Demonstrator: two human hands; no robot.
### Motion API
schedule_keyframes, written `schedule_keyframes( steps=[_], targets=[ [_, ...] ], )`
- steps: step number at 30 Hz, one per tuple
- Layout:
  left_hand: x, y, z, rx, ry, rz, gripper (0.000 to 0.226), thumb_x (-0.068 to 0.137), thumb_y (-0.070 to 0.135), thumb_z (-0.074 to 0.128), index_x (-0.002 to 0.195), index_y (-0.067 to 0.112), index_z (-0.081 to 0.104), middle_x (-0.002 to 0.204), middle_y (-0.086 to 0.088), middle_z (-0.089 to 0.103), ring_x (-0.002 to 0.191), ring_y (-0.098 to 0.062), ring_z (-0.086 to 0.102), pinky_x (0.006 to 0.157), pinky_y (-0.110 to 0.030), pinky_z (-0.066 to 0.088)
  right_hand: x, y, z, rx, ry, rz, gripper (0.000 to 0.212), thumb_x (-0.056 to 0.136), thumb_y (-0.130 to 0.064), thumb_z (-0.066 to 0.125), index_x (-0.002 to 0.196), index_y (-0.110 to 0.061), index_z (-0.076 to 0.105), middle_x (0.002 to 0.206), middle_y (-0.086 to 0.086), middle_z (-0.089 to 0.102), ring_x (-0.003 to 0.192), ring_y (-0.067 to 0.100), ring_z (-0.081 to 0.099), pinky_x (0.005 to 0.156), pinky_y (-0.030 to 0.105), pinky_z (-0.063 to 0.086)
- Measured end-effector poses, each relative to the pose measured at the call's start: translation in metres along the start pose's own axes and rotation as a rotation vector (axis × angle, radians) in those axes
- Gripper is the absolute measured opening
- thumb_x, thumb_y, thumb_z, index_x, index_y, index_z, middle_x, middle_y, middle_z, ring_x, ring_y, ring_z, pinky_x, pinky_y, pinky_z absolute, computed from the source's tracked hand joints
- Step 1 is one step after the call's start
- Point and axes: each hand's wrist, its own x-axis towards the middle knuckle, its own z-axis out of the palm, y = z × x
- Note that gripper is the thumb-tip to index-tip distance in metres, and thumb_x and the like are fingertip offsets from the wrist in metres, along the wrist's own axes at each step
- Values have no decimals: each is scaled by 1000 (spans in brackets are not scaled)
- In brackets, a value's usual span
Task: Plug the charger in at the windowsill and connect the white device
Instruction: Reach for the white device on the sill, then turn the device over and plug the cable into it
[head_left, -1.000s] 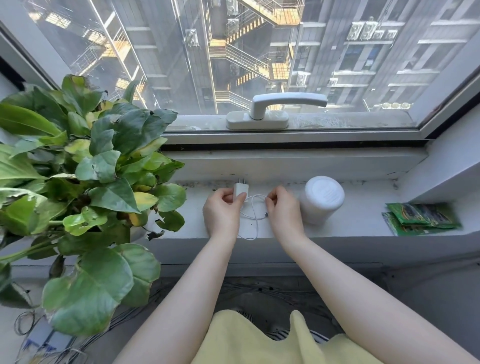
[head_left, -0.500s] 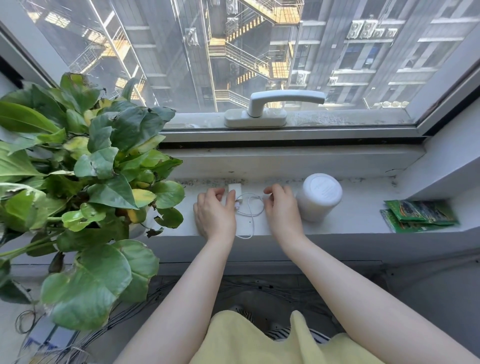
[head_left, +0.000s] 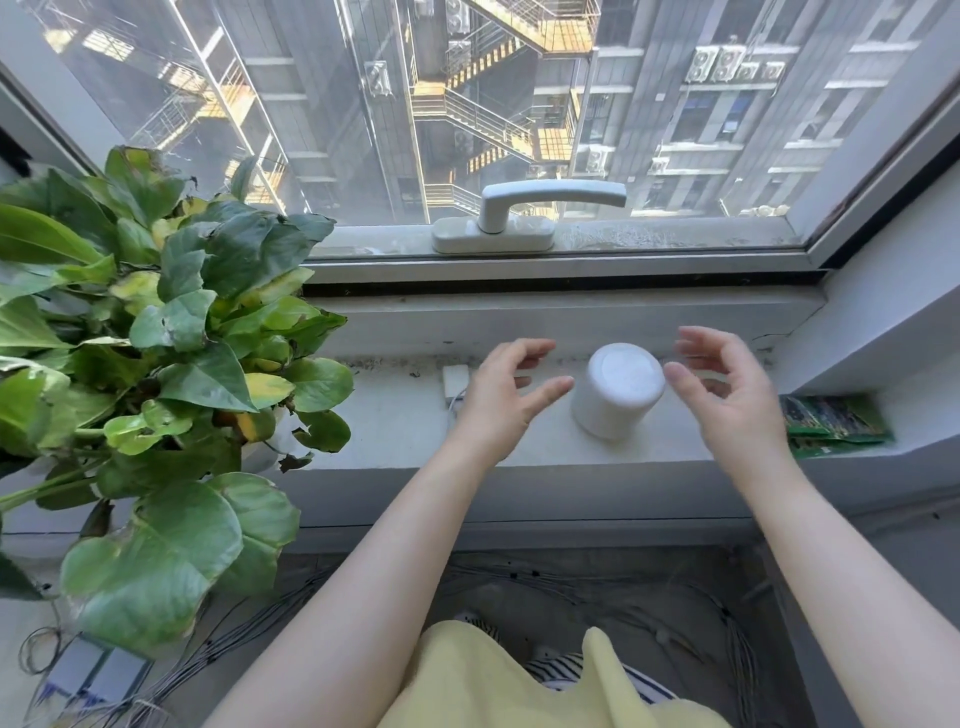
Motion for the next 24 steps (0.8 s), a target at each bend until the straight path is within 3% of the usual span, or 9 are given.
schedule_keyframes(
  steps=[3, 5, 9, 11, 16, 20, 22, 24],
  targets=[
    [-1, -3, 6, 1, -83, 0, 55, 78, 26, 74, 130, 18, 56, 133, 0, 57, 121, -10, 54, 103, -22, 43, 5, 27, 4, 108, -255, 109, 57, 78, -47, 71, 129, -27, 54, 127, -8, 60, 118, 7, 56, 89, 16, 46],
    [-2, -6, 7, 13, -102, 11, 60, 76, 25, 76, 132, 17, 55, 134, 0, 57, 122, -11, 53, 104, -19, 40, 5, 35, 14, 197, -294, 105, 64, 66, -59, 74, 122, -35, 56, 126, -12, 62, 117, 2, 58, 89, 18, 49],
    [-3, -11, 3, 28, -85, 46, 60, 73, 26, 78, 129, 23, 58, 131, 3, 60, 121, -11, 55, 104, -22, 41, 9, 32, 36, 293, -269, 63, 49, 73, -35, 75, 118, -35, 58, 123, -12, 63, 114, 0, 60, 90, 21, 51],
    [-3, -12, -1, 19, -59, 55, 57, 72, 28, 78, 126, 25, 59, 128, 7, 62, 120, -8, 56, 105, -24, 42, 10, 27, 44, 299, -277, 53, 46, 74, -32, 75, 117, -35, 58, 122, -11, 64, 114, 1, 59, 87, 19, 50],
    [-1, -15, -11, -56, -15, -10, 55, 68, 23, 82, 117, 22, 58, 124, 6, 64, 121, -9, 57, 107, -27, 43, 15, 24, 56, 283, -317, 29, 53, 72, -32, 77, 121, -31, 58, 124, -11, 64, 116, 3, 58, 90, 22, 51],
    [-1, -15, -11, -54, -52, -15, 68, 70, 16, 80, 132, 19, 53, 131, 4, 60, 124, -8, 55, 108, -24, 41, 19, 30, 55, 244, -371, 20, 66, 65, -23, 83, 125, -32, 57, 126, -11, 63, 119, 6, 57, 95, 27, 51],
    [-1, -16, -11, -48, -58, -9, 64, 71, 16, 80, 131, 21, 55, 131, 5, 61, 125, -8, 55, 109, -26, 40, 20, 27, 55, 229, -375, 14, 67, 66, -14, 84, 126, -26, 57, 125, -8, 64, 118, 8, 58, 94, 27, 52],
    [-2, -15, -13, -78, -55, -15, 56, 72, 18, 79, 124, 22, 58, 128, 3, 63, 123, -9, 57, 110, -28, 41, 22, 22, 54, 227, -374, 21, 62, 66, -17, 84, 123, -23, 60, 120, -6, 66, 114, 9, 61, 89, 27, 54]
  ],
)
